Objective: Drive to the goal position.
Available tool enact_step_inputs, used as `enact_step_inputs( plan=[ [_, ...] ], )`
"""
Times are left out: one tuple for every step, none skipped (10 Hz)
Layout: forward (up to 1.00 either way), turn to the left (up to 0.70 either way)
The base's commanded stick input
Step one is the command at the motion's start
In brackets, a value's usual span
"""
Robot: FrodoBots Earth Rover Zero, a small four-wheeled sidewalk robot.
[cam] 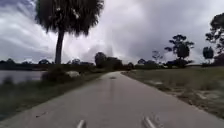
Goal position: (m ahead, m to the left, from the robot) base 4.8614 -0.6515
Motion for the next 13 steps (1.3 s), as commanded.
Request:
enact_step_inputs(
  plan=[
    [0.70,0.00],
    [0.70,0.00],
    [0.70,0.00],
    [0.70,0.00],
    [0.70,0.00],
    [0.70,0.00],
    [0.70,0.00],
    [0.70,0.00],
    [0.70,0.00],
    [0.70,0.00],
    [0.70,0.00],
    [0.70,0.00],
    [0.70,0.00]
  ],
)
